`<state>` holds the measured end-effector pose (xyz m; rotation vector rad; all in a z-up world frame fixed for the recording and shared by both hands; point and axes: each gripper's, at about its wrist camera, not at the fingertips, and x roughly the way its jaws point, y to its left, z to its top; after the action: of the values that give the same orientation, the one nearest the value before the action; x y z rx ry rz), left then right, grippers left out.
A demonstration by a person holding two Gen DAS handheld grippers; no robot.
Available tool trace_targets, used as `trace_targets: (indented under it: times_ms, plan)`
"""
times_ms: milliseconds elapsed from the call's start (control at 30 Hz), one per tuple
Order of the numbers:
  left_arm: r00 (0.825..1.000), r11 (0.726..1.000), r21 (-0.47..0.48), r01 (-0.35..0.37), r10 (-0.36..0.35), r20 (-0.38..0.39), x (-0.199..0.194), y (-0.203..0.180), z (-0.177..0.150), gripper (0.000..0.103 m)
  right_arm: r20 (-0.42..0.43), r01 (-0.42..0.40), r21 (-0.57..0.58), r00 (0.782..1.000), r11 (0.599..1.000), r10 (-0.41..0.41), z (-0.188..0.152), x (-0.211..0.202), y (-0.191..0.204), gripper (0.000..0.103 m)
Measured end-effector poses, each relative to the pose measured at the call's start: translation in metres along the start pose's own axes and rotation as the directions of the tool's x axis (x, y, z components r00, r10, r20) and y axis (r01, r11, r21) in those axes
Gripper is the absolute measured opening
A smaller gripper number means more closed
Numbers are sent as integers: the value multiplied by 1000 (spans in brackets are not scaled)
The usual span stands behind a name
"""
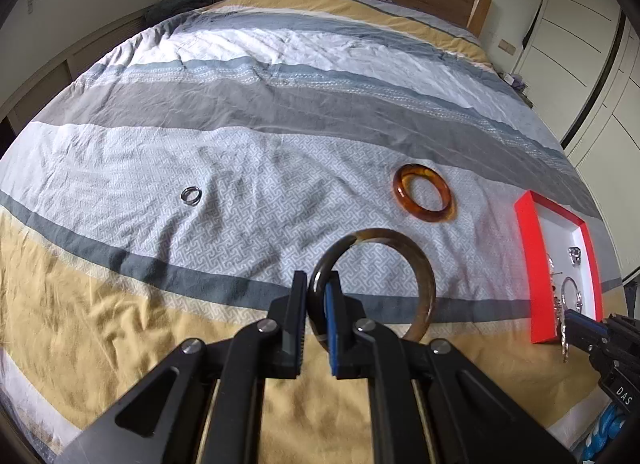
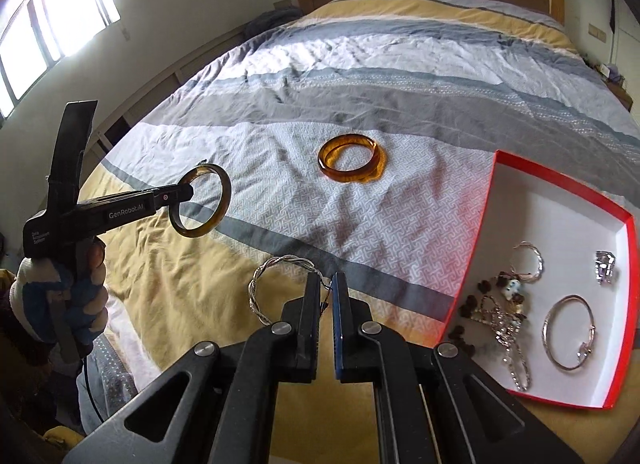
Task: Organize jewelry
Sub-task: 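Carry the dark bangle and the silver hoop over the red box with both tools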
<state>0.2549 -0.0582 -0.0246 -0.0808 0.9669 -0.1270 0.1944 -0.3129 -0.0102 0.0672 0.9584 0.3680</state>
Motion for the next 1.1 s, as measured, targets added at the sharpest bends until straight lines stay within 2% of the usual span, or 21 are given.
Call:
trace_targets:
  times_ms: [300,567,667,833,1100]
  plan:
    - [998,998,51,38,-40,38,-37,-45,-3,8,82,66,51,994,997,-70,-18,-66,-27,6]
    - [993,984,139,108,-112,22,-35,-118,-4,8,116,158,147,978,977,-175,-39,-107,-92,6]
    - [989,972,185,142,-145,3,-23,-154,-2,8,114,181,189,972,965,-204,-42,-109,-121,6]
    - [982,948,261,185,-185,-25,5,-218,9,8,104,213,213,965,953,-239,-26,-96,-163,6]
    - [981,933,306,191,-173,-87,71,-283,25,8,59,259,178,960,949,-273,10,-46,-220,6]
